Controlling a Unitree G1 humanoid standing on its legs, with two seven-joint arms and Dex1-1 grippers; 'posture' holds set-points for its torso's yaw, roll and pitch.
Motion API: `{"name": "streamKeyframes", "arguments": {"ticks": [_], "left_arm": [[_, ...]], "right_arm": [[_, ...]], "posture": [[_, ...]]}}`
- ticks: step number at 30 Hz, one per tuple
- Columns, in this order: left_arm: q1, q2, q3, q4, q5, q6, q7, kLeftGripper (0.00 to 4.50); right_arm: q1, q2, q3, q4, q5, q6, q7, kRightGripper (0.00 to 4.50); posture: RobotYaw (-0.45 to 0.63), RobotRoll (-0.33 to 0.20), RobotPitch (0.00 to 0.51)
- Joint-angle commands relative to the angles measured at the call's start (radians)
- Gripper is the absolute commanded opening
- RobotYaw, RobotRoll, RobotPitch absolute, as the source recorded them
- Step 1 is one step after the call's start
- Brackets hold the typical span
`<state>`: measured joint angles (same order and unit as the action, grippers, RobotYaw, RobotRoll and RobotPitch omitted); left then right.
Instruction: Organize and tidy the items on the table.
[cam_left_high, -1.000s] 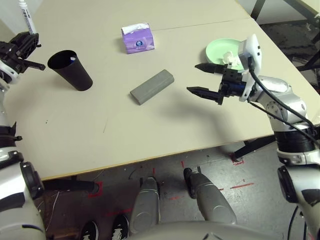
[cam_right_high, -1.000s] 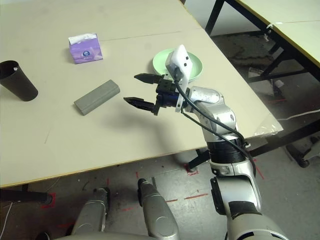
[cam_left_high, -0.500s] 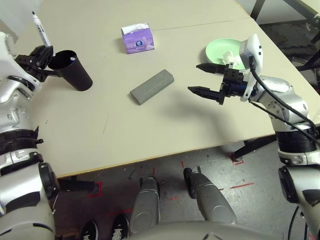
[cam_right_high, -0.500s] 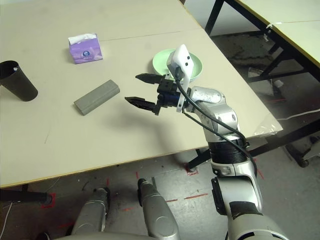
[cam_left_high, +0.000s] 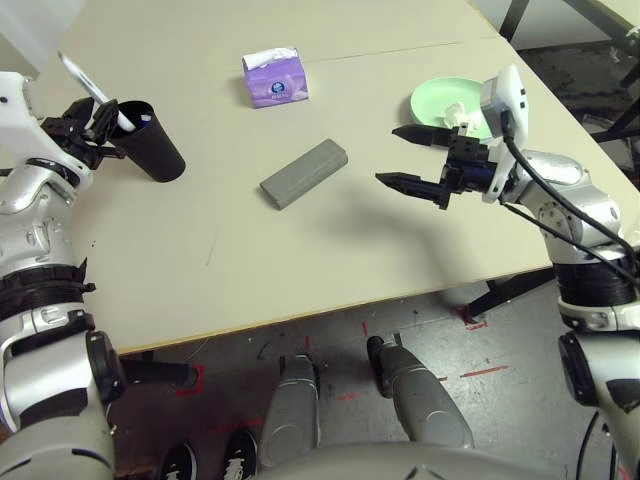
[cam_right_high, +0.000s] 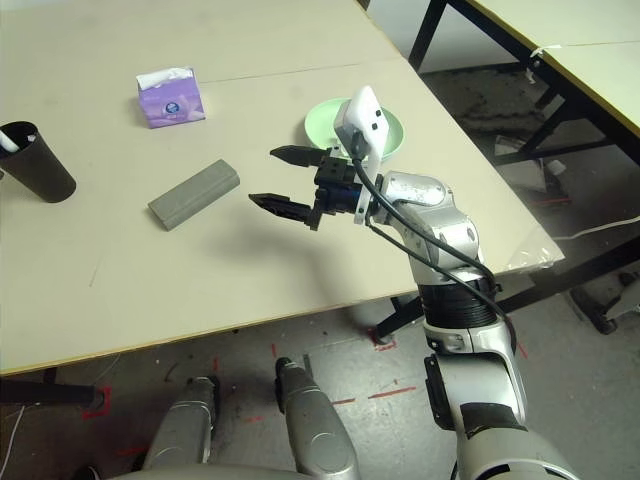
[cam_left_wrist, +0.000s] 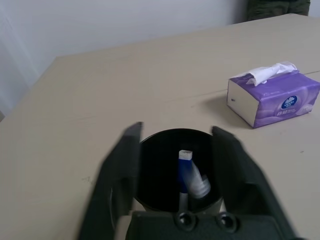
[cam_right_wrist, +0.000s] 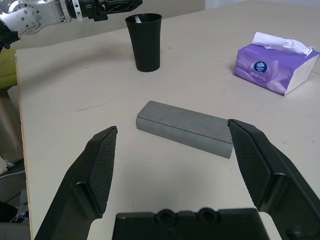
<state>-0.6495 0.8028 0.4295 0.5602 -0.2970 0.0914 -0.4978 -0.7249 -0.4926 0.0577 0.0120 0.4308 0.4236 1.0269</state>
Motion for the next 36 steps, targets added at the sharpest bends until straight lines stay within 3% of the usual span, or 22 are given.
{"name": "streamKeyframes", "arguments": {"ticks": [1, 2, 9, 19, 25, 29, 36], "left_arm": [[0.025, 0.002, 0.013, -0.031, -0.011, 0.025, 0.008, 4.14], [0.029, 0.003, 0.013, -0.038, -0.013, 0.030, 0.008, 4.49], [0.039, 0.012, 0.015, -0.126, -0.055, 0.095, -0.011, 4.49], [0.005, 0.041, 0.052, -0.372, -0.238, 0.296, -0.106, 4.49], [0.028, 0.111, 0.160, -0.340, -0.227, 0.273, -0.056, 4.49], [0.099, 0.165, 0.254, -0.255, -0.193, 0.227, -0.026, 4.49], [0.188, 0.224, 0.345, -0.112, -0.166, 0.135, -0.024, 4.49]], "right_arm": [[0.007, -0.002, -0.005, -0.013, 0.012, 0.004, 0.007, 4.50], [0.007, -0.002, -0.005, -0.012, 0.012, 0.003, 0.007, 4.50], [0.007, 0.005, -0.005, -0.004, 0.011, -0.004, 0.007, 4.50], [-0.007, 0.020, -0.026, 0.007, 0.007, -0.012, -0.022, 4.50], [-0.097, -0.004, -0.088, 0.108, -0.076, 0.002, -0.209, 4.50], [-0.170, -0.100, -0.160, 0.248, -0.137, 0.017, -0.318, 4.50], [-0.190, -0.221, -0.232, 0.381, -0.191, -0.005, -0.402, 4.50]], "posture": [[-0.12, 0.000, 0.232], [-0.12, 0.000, 0.232], [-0.11, 0.000, 0.233], [-0.11, 0.000, 0.238], [-0.11, 0.000, 0.241], [-0.12, 0.000, 0.243], [-0.13, 0.000, 0.246]]}}
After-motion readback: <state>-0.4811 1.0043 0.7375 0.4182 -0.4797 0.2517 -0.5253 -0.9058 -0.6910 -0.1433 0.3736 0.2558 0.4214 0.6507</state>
